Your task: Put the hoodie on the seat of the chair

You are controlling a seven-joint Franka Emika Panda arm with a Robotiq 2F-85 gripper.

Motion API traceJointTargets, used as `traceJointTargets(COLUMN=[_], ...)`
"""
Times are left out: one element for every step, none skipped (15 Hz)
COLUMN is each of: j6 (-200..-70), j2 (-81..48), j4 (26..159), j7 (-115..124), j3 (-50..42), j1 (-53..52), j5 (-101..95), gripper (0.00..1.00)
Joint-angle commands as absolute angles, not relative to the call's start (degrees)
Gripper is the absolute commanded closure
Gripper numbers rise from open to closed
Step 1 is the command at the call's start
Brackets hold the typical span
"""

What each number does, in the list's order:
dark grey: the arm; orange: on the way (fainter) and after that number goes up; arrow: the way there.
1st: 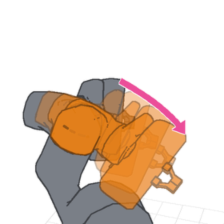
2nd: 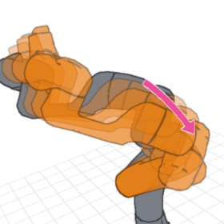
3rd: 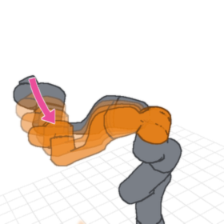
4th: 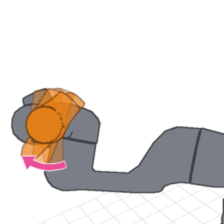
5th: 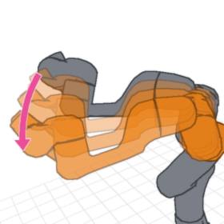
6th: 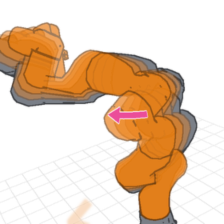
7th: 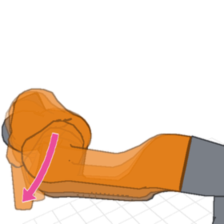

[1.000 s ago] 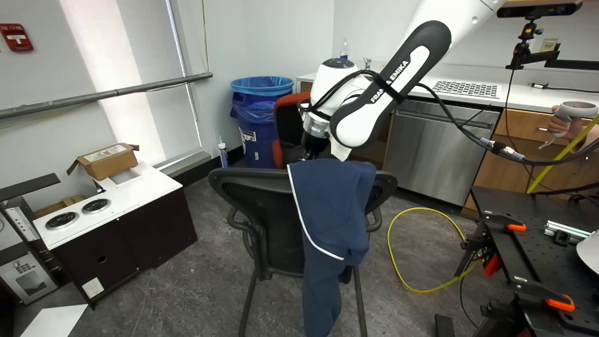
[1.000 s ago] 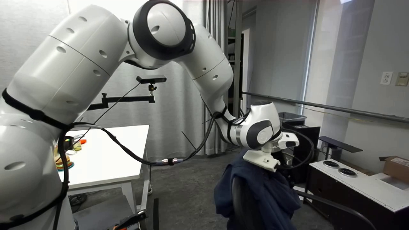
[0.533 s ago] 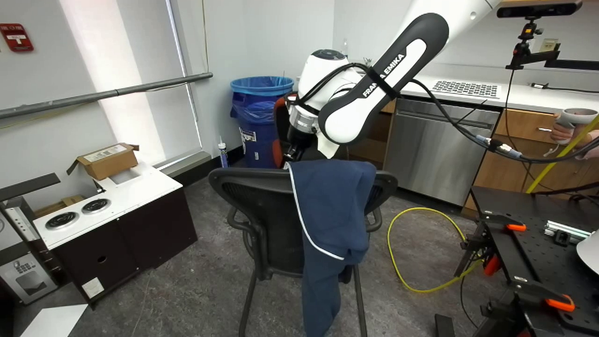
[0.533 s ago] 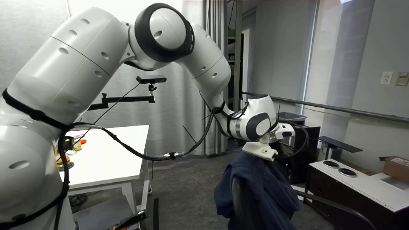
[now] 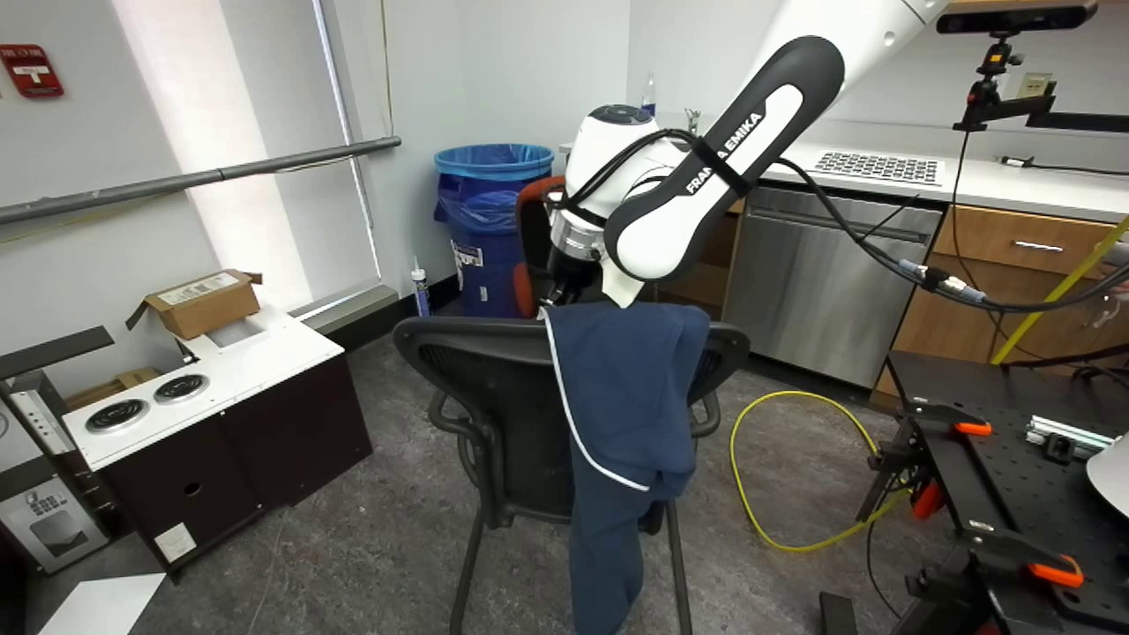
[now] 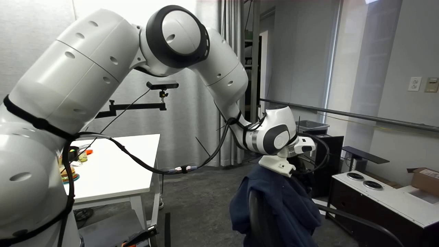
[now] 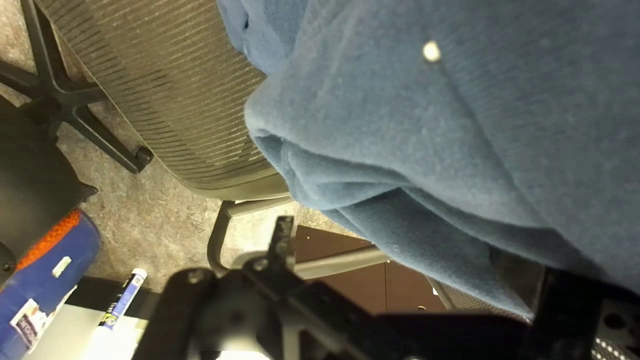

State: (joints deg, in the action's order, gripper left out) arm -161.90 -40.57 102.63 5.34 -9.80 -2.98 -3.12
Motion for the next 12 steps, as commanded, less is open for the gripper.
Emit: traceJointTargets(j6=[-160.17, -160.11, -160.25, -160.24, -159.76, -159.65, -159.47, -159.28, -159.05, -158.97, -158.94, -158.86], j2=[-37.2, -36.24, -34.96, -33.82, -32.31, -31.0, -29.7, -28.33, -26.93, -25.75, -24.66, -23.82], j4=[108.85, 110.37, 112.37, 113.92, 115.8, 117.45, 119.04, 120.57, 122.02, 123.29, 124.58, 125.63], j7=[8.73, 9.54, 10.36, 10.85, 11.5, 12.36, 13.21, 13.98, 14.76, 15.56, 16.33, 17.0], j3=[-10.34, -10.95, -11.79, -12.22, -12.95, -13.94, -14.95, -15.84, -16.59, -17.36, -17.96, -18.32], j1=[-4.97, -5.58, -6.43, -6.93, -7.74, -8.69, -9.62, -10.42, -11.09, -11.77, -12.24, -12.53], j5=[-3.72, -4.1, -4.67, -4.96, -5.35, -6.01, -6.97, -7.97, -8.88, -9.94, -10.82, -11.55], gripper=[0.0, 0.0, 0.0, 0.0, 0.0, 0.0, 0.0, 0.0, 0.0, 0.0, 0.0, 0.0])
